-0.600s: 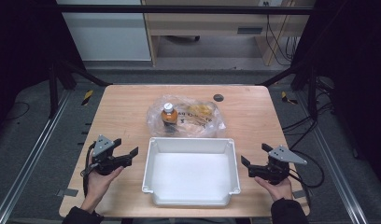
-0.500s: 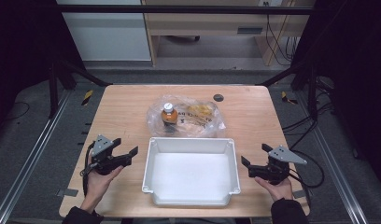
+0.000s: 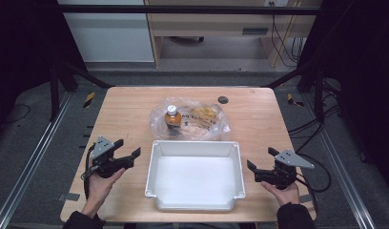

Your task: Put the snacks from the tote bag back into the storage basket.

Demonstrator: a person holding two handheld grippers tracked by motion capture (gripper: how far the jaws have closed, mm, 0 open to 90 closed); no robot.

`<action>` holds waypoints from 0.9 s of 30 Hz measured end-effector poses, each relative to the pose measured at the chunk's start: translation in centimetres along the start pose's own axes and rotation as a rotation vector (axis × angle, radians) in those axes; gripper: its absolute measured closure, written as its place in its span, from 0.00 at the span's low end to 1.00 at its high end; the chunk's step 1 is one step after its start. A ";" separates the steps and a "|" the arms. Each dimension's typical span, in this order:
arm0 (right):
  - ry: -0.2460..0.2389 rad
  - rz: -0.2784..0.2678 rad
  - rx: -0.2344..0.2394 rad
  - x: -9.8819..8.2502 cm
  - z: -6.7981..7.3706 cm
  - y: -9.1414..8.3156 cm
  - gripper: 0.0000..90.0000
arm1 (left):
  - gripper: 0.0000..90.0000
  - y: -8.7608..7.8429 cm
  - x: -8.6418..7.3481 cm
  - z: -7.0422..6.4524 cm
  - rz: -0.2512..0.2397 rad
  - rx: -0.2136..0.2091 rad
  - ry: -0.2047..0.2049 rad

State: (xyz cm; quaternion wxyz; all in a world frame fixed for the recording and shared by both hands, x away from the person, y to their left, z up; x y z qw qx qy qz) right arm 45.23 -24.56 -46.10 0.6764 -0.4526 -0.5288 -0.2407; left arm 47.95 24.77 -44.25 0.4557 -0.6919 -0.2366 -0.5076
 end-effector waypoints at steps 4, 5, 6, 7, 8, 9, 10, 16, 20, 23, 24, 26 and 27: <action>0.000 0.001 -0.004 0.0 0.0 0.0 0.05 | 0.24 -0.1 0.3 -0.2 -0.006 -0.008 0.005; 0.001 0.001 -0.004 0.0 0.0 -0.1 0.05 | 0.24 -0.2 0.4 -0.3 -0.007 -0.011 0.008; 0.002 0.000 -0.006 0.0 0.0 -0.1 0.06 | 0.24 -0.2 0.6 -0.5 -0.011 -0.015 0.008; 0.001 0.001 -0.007 0.0 0.0 -0.1 0.05 | 0.24 -0.2 0.7 -0.5 -0.014 -0.020 0.008; 0.001 0.001 -0.006 0.0 0.0 -0.1 0.06 | 0.24 -0.2 0.8 -0.6 -0.013 -0.022 0.010; 0.003 -0.002 -0.006 0.0 0.0 -0.1 0.06 | 0.24 -0.2 0.9 -0.7 -0.014 -0.023 0.014; 0.003 -0.003 -0.009 0.1 0.0 -0.2 0.05 | 0.24 -0.2 1.0 -0.7 -0.015 -0.025 0.016; 0.001 0.000 -0.013 0.0 -0.1 -0.3 0.05 | 0.24 -0.1 1.6 -0.7 -0.026 -0.027 0.014; 0.001 0.004 -0.016 0.0 -0.1 -0.3 0.06 | 0.24 0.2 2.2 -0.8 -0.028 -0.027 0.020; 0.000 0.003 -0.016 0.0 -0.1 -0.3 0.06 | 0.24 0.3 2.6 -0.9 -0.036 -0.032 0.022; 0.000 0.000 -0.016 0.0 -0.1 -0.3 0.06 | 0.25 0.4 2.8 -1.0 -0.038 -0.033 0.024; 0.000 0.000 -0.014 0.0 -0.1 -0.3 0.05 | 0.25 0.5 3.0 -1.1 -0.041 -0.036 0.026; -0.003 0.002 -0.016 0.0 -0.1 -0.3 0.06 | 0.25 0.5 3.2 -1.2 -0.043 -0.037 0.028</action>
Point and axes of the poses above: each handheld gripper's, and its own axes: y roughly forward along the jaws, x roughly out of its top, z roughly to its left, the point moved 3 cm from there along y, roughly forward along the jaws
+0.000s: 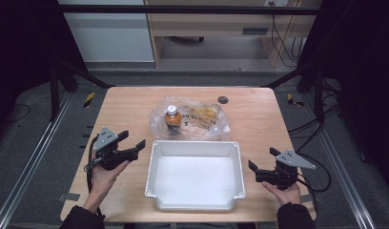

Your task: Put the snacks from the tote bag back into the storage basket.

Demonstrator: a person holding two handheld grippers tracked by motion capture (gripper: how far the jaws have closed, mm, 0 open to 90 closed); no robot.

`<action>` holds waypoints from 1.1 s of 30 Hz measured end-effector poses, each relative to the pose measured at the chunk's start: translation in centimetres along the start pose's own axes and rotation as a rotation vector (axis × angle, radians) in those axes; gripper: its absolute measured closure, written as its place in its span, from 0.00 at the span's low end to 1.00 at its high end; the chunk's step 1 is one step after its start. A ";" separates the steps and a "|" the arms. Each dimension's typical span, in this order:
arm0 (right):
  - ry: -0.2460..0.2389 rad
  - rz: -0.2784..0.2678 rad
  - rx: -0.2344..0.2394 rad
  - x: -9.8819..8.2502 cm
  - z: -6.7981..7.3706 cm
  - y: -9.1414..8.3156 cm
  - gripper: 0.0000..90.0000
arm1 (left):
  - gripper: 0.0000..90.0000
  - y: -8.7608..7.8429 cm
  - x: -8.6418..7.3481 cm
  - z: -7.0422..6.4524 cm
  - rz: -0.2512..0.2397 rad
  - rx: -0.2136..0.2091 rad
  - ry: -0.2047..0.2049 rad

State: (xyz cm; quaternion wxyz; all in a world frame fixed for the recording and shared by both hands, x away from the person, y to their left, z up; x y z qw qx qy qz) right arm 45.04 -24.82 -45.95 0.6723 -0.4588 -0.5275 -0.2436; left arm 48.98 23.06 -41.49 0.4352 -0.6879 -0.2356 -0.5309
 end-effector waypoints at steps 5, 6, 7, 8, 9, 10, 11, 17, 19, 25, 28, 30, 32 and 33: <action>0.000 -0.001 0.001 0.0 0.0 0.0 0.06 | 0.26 0.3 0.7 -0.2 -0.012 -0.005 0.000; -0.002 -0.002 0.001 0.0 0.0 0.0 0.06 | 0.27 0.3 0.8 -0.2 -0.014 -0.007 -0.001; -0.002 -0.002 0.001 0.0 0.0 0.0 0.06 | 0.27 0.4 0.9 -0.3 -0.013 -0.009 0.000; 0.000 -0.001 0.001 0.0 0.0 0.0 0.06 | 0.27 0.4 1.0 -0.3 -0.014 -0.010 0.002; 0.001 -0.001 0.000 0.0 0.1 0.0 0.06 | 0.27 0.6 1.2 -0.4 -0.016 -0.012 0.002; -0.001 -0.002 0.001 0.0 0.0 0.0 0.06 | 0.27 0.6 1.2 -0.5 -0.016 -0.014 0.001; -0.001 -0.002 0.001 0.0 0.0 0.0 0.06 | 0.27 0.6 1.2 -0.5 -0.016 -0.014 0.001; 0.002 0.001 0.001 0.0 0.1 0.1 0.06 | 0.27 1.2 1.6 -0.9 -0.013 -0.020 0.012; 0.004 0.001 0.002 0.0 0.1 0.1 0.06 | 0.27 1.3 1.7 -1.0 -0.014 -0.021 0.013; 0.003 -0.002 0.000 0.0 0.0 0.1 0.06 | 0.28 1.8 2.0 -1.3 -0.016 -0.024 0.021; 0.005 0.000 0.001 0.0 0.1 0.1 0.06 | 0.29 2.1 2.1 -1.4 -0.013 -0.025 0.022; 0.006 0.001 0.000 0.0 0.1 0.1 0.06 | 0.30 2.3 2.2 -1.5 -0.012 -0.026 0.025; 0.007 0.000 0.001 0.0 0.1 0.1 0.06 | 0.31 2.5 2.3 -1.6 -0.012 -0.026 0.030; 0.008 0.000 0.001 0.0 0.1 0.1 0.06 | 0.31 2.6 2.4 -1.6 -0.014 -0.026 0.032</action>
Point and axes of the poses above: each handheld gripper's, and its own axes: y roughly forward along the jaws, x roughly out of its top, z roughly to its left, the point moved 3 cm from there along y, roughly forward along the jaws
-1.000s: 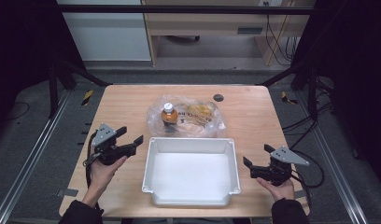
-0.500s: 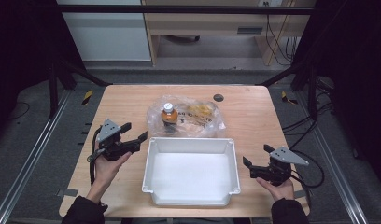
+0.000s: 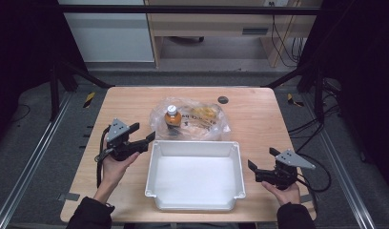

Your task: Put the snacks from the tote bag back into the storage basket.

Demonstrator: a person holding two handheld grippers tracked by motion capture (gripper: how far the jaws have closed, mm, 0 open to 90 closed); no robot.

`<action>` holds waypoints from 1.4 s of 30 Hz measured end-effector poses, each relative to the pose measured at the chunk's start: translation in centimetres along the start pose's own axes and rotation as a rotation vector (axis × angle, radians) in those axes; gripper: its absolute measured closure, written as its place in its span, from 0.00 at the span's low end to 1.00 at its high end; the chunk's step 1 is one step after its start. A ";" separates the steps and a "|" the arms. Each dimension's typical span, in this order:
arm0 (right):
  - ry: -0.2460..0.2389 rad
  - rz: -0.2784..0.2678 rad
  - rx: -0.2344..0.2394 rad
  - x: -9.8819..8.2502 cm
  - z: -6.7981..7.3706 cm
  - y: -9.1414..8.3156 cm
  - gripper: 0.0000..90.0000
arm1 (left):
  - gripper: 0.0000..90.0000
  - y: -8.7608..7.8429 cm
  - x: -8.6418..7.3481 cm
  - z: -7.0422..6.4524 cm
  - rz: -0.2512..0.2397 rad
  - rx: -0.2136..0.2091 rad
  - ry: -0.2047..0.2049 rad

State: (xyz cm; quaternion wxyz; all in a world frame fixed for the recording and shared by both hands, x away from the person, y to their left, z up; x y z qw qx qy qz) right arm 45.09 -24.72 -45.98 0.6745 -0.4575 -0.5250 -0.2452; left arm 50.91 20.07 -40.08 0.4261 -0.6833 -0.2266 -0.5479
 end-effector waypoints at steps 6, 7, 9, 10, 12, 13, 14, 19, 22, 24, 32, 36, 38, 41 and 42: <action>0.000 0.001 -0.001 0.0 0.0 0.0 0.06 | 0.36 0.3 0.4 -0.3 -0.006 -0.001 0.019; 0.001 0.001 -0.002 0.0 0.0 0.0 0.06 | 0.36 0.4 0.5 -0.3 -0.007 0.000 0.021; 0.001 0.001 -0.001 0.0 0.0 0.0 0.06 | 0.36 0.6 0.6 -0.4 -0.011 0.001 0.017; 0.000 0.001 -0.002 0.0 0.0 0.0 0.06 | 0.37 0.6 0.6 -0.4 -0.011 0.002 0.018; 0.001 0.001 -0.002 0.0 0.0 0.0 0.06 | 0.37 0.7 0.6 -0.4 -0.009 0.003 0.021; 0.001 0.001 -0.002 0.0 0.0 0.0 0.06 | 0.37 0.7 0.7 -0.4 -0.009 0.003 0.022; 0.002 0.001 -0.002 0.0 -0.1 0.0 0.06 | 0.38 0.8 0.7 -0.3 -0.010 0.004 0.023; 0.000 0.001 -0.003 0.0 -0.1 0.0 0.06 | 0.40 1.1 0.9 -0.3 -0.012 0.004 0.027; -0.001 0.001 -0.003 0.0 -0.1 0.0 0.06 | 0.42 1.2 1.1 -0.4 -0.015 0.002 0.031; -0.001 0.001 -0.004 0.0 -0.1 0.0 0.06 | 0.42 1.4 1.2 -0.5 -0.017 0.001 0.035; 0.001 0.000 -0.004 0.0 -0.1 0.0 0.06 | 0.44 2.0 1.5 -0.5 -0.021 0.013 0.045; 0.002 0.002 -0.006 0.0 -0.1 0.0 0.06 | 0.45 2.4 1.6 -0.4 -0.019 0.016 0.048; 0.002 0.002 -0.005 0.0 -0.1 0.0 0.06 | 0.46 2.6 1.7 -0.4 -0.019 0.017 0.046; 0.002 0.004 -0.006 0.0 -0.1 0.0 0.06 | 0.47 2.9 1.9 -0.3 -0.020 0.019 0.048; 0.003 0.003 -0.006 0.0 -0.1 0.0 0.07 | 0.48 2.9 2.0 -0.3 -0.022 0.020 0.048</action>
Point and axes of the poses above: each handheld gripper's, and its own axes: y roughly forward along the jaws, x roughly out of its top, z roughly to its left, the point moved 3 cm from there along y, roughly forward along the jaws
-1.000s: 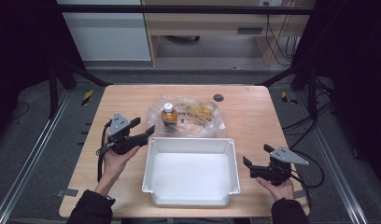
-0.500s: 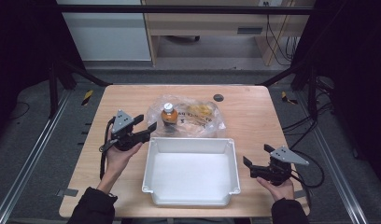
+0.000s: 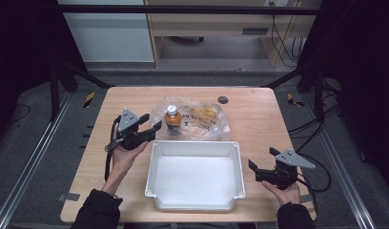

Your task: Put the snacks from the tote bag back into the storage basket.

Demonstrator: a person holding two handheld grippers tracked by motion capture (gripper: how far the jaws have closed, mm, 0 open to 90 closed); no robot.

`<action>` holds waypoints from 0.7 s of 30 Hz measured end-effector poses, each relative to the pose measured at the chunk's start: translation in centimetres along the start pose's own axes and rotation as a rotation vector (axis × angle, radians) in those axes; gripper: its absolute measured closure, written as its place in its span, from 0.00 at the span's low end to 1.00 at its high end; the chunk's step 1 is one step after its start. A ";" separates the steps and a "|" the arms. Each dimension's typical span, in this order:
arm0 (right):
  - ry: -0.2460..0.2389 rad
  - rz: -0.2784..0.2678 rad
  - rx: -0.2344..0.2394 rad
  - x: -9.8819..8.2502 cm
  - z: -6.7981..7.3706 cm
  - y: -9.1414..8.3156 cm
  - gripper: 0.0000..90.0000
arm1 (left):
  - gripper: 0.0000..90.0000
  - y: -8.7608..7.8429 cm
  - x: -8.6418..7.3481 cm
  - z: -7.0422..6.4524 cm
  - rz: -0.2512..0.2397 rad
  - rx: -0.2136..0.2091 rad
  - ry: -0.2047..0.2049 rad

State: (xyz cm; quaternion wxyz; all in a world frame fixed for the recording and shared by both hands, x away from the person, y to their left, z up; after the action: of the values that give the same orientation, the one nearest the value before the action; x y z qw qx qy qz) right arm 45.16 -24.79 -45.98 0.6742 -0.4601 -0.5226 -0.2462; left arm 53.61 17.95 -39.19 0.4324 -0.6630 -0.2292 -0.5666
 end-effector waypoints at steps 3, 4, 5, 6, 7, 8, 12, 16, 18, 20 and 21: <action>0.002 0.000 -0.001 0.0 0.0 0.0 0.07 | 0.50 0.3 0.2 0.0 -0.010 -0.001 0.001; 0.001 0.000 0.000 0.0 0.0 0.0 0.07 | 0.50 0.5 0.2 0.0 -0.006 0.003 0.004; 0.001 0.000 0.000 0.0 0.0 0.0 0.07 | 0.50 0.5 0.2 0.0 -0.006 0.003 0.004; 0.001 0.000 0.000 0.0 0.0 0.0 0.07 | 0.50 0.6 0.2 -0.1 -0.003 0.004 0.006; 0.002 0.002 0.001 0.0 0.0 0.0 0.07 | 0.50 0.8 0.2 -0.1 0.001 0.005 0.009; 0.001 0.000 0.000 0.0 0.0 0.0 0.07 | 0.50 0.9 0.2 -0.1 0.001 0.006 0.009; 0.003 0.001 0.002 0.0 0.0 0.0 0.07 | 0.49 1.4 0.3 -0.3 0.001 0.007 0.010; 0.003 0.001 0.002 0.0 0.0 0.1 0.07 | 0.47 1.8 0.5 -0.4 0.002 0.010 0.019; 0.004 -0.001 0.003 0.0 0.0 0.0 0.07 | 0.47 2.1 0.6 -0.5 -0.001 0.009 0.017; 0.004 0.001 0.001 0.0 0.0 0.0 0.06 | 0.46 2.4 0.7 -0.6 -0.006 0.008 0.018; 0.001 0.001 0.001 0.0 0.0 0.0 0.06 | 0.46 2.4 0.7 -0.6 -0.007 0.006 0.018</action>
State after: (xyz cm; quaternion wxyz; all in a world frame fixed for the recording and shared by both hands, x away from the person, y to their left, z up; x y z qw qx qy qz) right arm 45.21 -24.79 -45.99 0.6749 -0.4599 -0.5220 -0.2459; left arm 55.40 16.05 -39.29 0.4344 -0.6558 -0.2294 -0.5732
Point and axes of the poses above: each handheld gripper's, and its own axes: y roughly forward along the jaws, x roughly out of its top, z roughly to its left, the point moved 3 cm from there along y, roughly forward along the jaws
